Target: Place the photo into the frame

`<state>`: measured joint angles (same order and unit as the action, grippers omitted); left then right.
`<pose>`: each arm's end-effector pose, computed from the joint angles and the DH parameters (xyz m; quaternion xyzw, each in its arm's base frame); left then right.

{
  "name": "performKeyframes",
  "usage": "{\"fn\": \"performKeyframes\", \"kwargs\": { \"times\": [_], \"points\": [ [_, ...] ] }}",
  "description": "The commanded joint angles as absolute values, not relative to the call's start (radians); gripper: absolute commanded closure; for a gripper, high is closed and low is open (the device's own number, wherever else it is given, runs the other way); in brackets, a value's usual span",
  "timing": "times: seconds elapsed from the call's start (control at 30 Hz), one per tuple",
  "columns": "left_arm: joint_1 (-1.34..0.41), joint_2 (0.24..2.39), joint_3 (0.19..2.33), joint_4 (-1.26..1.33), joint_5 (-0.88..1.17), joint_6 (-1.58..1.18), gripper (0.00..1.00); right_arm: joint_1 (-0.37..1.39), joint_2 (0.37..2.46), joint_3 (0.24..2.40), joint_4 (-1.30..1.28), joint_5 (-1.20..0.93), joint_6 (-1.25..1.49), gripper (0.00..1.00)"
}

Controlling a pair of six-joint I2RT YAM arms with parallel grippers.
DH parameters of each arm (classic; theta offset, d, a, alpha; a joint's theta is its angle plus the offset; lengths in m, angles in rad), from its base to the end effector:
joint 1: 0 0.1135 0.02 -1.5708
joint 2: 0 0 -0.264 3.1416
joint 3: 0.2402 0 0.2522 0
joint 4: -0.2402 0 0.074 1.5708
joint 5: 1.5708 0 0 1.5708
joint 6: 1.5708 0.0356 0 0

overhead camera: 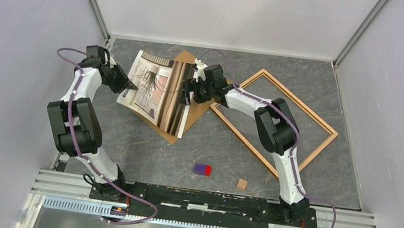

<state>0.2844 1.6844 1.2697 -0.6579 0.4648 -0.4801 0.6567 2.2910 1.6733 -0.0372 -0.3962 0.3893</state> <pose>0.3393 0.0826 0.2391 -0.2991 0.8962 -0.2456 0.2169 0.3982 0.3243 0.1539 -0.2035 0.8600 0.3694 0.2874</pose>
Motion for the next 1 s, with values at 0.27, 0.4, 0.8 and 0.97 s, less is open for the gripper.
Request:
{"fn": "performKeyframes", "kwargs": {
  "times": [0.27, 0.4, 0.8, 0.97],
  "points": [
    [0.284, 1.578, 1.217, -0.658, 0.488, -0.516, 0.76, 0.812, 1.992, 1.614, -0.283, -0.079, -0.051, 0.02],
    [0.283, 1.551, 1.182, -0.644, 0.496, -0.538, 0.76, 0.934, 1.841, 1.430, -0.145, 0.022, -0.146, 0.02],
    [0.285, 1.507, 1.172, -0.657, 0.512, -0.553, 0.75, 1.266, 1.905, 1.392, 0.066, 0.474, -0.265, 0.11],
    [0.285, 1.491, 1.166, -0.665, 0.512, -0.556, 0.75, 1.286, 2.019, 1.490, 0.053, 0.564, -0.249, 0.24]
  ]
}}
